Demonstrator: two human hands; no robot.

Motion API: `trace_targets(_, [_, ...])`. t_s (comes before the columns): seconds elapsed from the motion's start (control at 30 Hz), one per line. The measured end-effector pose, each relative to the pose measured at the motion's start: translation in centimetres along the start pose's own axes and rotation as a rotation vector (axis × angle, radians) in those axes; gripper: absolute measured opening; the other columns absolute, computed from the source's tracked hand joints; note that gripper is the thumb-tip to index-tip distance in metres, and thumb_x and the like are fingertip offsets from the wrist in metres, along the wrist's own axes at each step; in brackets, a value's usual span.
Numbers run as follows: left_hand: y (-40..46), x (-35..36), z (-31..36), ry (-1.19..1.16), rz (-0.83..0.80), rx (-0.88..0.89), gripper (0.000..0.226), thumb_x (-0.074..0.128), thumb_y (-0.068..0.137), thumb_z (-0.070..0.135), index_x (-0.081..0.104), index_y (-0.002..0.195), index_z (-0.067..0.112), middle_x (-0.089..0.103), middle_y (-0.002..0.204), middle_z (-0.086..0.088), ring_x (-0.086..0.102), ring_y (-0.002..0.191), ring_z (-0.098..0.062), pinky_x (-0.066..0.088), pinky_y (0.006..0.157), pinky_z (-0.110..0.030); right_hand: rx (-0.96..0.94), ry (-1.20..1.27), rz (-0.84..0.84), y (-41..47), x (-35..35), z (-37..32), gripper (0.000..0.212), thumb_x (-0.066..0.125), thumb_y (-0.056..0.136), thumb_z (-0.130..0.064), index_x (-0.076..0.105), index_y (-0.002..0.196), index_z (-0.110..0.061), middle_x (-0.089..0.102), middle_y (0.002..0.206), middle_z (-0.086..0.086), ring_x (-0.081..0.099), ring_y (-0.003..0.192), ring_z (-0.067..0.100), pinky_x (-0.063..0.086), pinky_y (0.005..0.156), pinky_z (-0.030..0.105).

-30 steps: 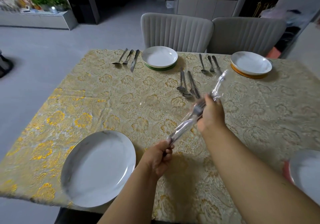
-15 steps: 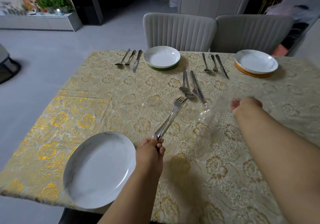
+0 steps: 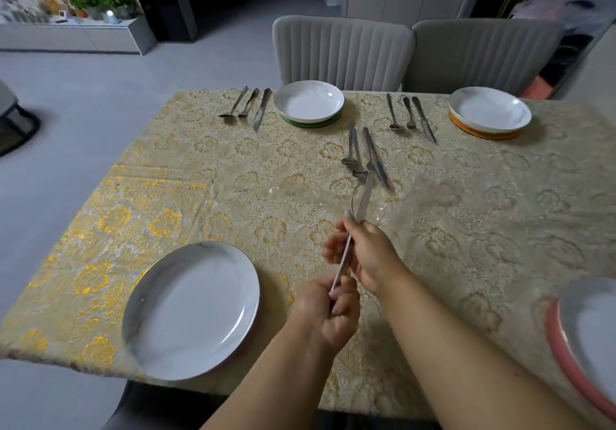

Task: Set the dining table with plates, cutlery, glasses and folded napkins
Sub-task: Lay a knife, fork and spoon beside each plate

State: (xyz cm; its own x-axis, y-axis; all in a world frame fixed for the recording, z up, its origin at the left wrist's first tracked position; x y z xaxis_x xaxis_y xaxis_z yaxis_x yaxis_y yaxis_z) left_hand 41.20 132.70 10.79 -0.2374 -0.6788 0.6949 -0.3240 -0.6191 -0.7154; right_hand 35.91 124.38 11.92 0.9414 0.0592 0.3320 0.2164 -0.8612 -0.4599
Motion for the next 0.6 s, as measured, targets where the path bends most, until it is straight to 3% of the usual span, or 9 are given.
trace_targets(0.1, [-1.0, -2.1, 0.0, 0.480, 0.140, 0.153, 0.024, 0.033, 0.093, 0.005, 0.054, 0.083, 0.001, 0.047, 0.058, -0.008, 0.037, 0.036, -0.010, 0.025, 0.030, -0.017, 0.038, -0.124, 0.157, -1.4, -0.5, 1.4, 0.034, 0.050, 0.098, -0.033, 0.051, 0.075, -0.008, 0.052, 0.055, 0.007, 0.051, 0.043, 0.018, 0.046, 0.045, 0.026])
trace_targets(0.2, [-2.4, -3.4, 0.2, 0.806, 0.213, 0.264, 0.029, 0.037, 0.099, 0.017, 0.062, 0.093, 0.002, 0.057, 0.065, -0.009, 0.049, 0.050, -0.013, 0.037, 0.046, -0.022, 0.070, -0.238, 0.167, -2.4, -0.4, 2.9, 0.035, 0.046, 0.100, -0.032, 0.053, 0.077, -0.006, 0.051, 0.055, 0.005, 0.048, 0.043, 0.016, 0.043, 0.047, 0.027])
trace_targets(0.33, [-4.5, -4.1, 0.5, 1.176, 0.149, 0.357, 0.023, 0.043, 0.102, 0.018, 0.058, 0.092, 0.002, 0.058, 0.069, -0.008, 0.052, 0.048, -0.012, 0.043, 0.046, -0.025, 0.163, -0.451, 0.152, -2.9, 0.8, 4.7, 0.036, 0.040, 0.102, -0.031, 0.054, 0.078, -0.008, 0.048, 0.057, 0.002, 0.047, 0.049, 0.017, 0.041, 0.055, 0.029])
trace_targets(0.4, [-5.2, -4.4, 0.4, 1.463, 0.199, 0.378, 0.021, 0.043, 0.102, 0.019, 0.054, 0.089, 0.006, 0.062, 0.074, -0.010, 0.057, 0.048, -0.013, 0.049, 0.046, -0.028, 0.168, -0.620, 0.153, -2.9, 1.5, 5.2, 0.037, 0.038, 0.102, -0.032, 0.050, 0.075, -0.011, 0.048, 0.062, 0.004, 0.048, 0.055, 0.019, 0.038, 0.058, 0.029])
trace_targets(0.47, [-5.6, -4.9, 0.5, 1.788, 0.316, 0.463, 0.018, 0.042, 0.100, 0.020, 0.050, 0.090, 0.008, 0.065, 0.084, -0.016, 0.062, 0.058, -0.021, 0.054, 0.052, -0.032, 0.132, -0.819, 0.152, -3.0, 2.1, 5.7, 0.035, 0.036, 0.101, -0.036, 0.055, 0.094, -0.008, 0.059, 0.081, 0.010, 0.058, 0.077, 0.028, 0.040, 0.067, 0.030])
trace_targets(0.53, [-5.9, -5.4, 0.6, 1.935, 0.397, 0.564, 0.019, 0.040, 0.098, 0.021, 0.050, 0.100, 0.005, 0.064, 0.092, -0.018, 0.064, 0.073, -0.029, 0.056, 0.064, -0.037, 0.132, -0.925, 0.180, -3.2, 2.5, 6.2, 0.049, 0.035, 0.100, -0.045, 0.050, 0.121, -0.003, 0.062, 0.109, 0.015, 0.060, 0.099, 0.032, 0.042, 0.076, 0.032])
trace_targets(0.6, [-6.0, -6.0, 0.6, 1.888, 0.384, 0.584, 0.023, 0.039, 0.094, 0.023, 0.051, 0.102, 0.004, 0.064, 0.089, -0.015, 0.065, 0.074, -0.030, 0.058, 0.067, -0.040, 0.220, -0.908, 0.211, -3.5, 2.6, 6.7, 0.068, 0.031, 0.096, -0.058, 0.047, 0.125, 0.000, 0.060, 0.109, 0.014, 0.058, 0.092, 0.028, 0.043, 0.073, 0.031])
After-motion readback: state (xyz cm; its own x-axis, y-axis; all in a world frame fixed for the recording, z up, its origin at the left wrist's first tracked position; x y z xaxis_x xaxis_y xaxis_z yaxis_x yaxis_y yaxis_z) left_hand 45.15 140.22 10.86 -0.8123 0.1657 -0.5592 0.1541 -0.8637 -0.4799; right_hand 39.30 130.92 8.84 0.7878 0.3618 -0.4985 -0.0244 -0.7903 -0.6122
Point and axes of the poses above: each hand's wrist, its own y-axis towards the middle knuckle, its own x-axis out of the palm, z = x × y, the point moved 4 cm from there along y, towards the middle knuckle
